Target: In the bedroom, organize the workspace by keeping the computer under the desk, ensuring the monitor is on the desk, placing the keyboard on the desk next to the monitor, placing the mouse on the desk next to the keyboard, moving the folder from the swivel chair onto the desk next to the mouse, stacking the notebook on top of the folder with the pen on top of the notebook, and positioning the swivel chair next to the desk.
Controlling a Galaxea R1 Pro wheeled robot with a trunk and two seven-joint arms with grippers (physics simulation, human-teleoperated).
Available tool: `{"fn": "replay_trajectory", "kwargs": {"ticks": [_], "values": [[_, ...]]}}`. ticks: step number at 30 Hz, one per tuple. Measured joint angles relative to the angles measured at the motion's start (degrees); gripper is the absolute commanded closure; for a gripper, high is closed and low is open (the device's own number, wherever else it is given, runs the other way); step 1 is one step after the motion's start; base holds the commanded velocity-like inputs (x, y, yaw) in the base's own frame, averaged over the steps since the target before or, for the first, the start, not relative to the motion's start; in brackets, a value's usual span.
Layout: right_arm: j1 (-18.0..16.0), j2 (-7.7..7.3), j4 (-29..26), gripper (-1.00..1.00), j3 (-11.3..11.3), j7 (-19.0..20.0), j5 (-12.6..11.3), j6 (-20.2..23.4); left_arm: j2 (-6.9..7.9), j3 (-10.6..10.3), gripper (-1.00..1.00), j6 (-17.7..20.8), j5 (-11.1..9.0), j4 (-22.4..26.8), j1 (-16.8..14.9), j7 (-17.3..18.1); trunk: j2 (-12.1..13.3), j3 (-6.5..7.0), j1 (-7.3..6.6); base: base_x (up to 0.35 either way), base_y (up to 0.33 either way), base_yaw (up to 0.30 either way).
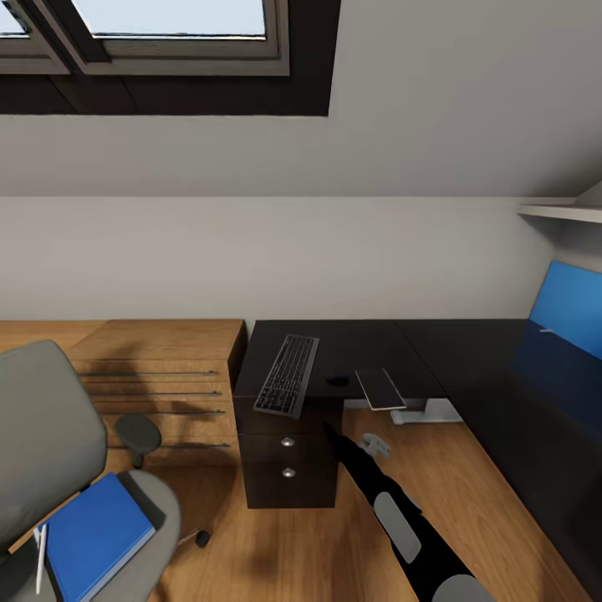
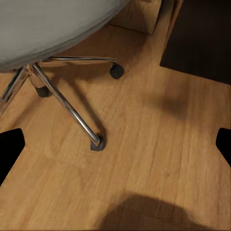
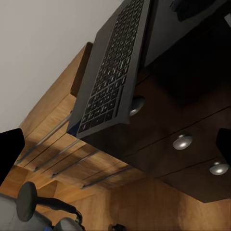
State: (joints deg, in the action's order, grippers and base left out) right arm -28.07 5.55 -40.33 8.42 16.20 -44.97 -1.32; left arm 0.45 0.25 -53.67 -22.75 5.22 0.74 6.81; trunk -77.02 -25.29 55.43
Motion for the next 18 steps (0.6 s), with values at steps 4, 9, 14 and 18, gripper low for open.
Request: {"fn": "replay_trajectory", "kwargs": {"ticks": [4, 9, 14, 18], "values": [[-0.01, 0.06, 0.07, -1.0, 0.02, 0.0, 0.03, -0.09, 0.74, 0.94, -1.0, 1.16, -0.6, 0.09, 0.01, 0.41, -1.6, -0.72, 0.88, 0.0, 0.0, 0.0], [0.0, 0.05, 0.06, -1.0, 0.02, 0.0, -0.02, -0.29, 1.04, 1.21, -1.0, 1.61, -0.79, 0.1, 0.0, 0.54, -3.61, -1.62, 1.98, 0.0, 0.0, 0.0], [0.0, 0.01, 0.07, -1.0, -0.05, -0.08, -0.04, -0.34, 1.08, 1.16, -1.0, 1.7, -0.81, 0.26, 0.01, 0.58, -5.62, -2.51, 3.08, 0.0, 0.0, 0.0], [0.0, 0.0, 0.09, -1.0, -0.06, -0.17, 0.0, -0.35, 0.58, 0.84, -1.0, 2.0, -0.18, 1.71, 0.01, 0.73, -7.22, -3.23, 3.95, 0.0, 0.0, 0.0]]}}
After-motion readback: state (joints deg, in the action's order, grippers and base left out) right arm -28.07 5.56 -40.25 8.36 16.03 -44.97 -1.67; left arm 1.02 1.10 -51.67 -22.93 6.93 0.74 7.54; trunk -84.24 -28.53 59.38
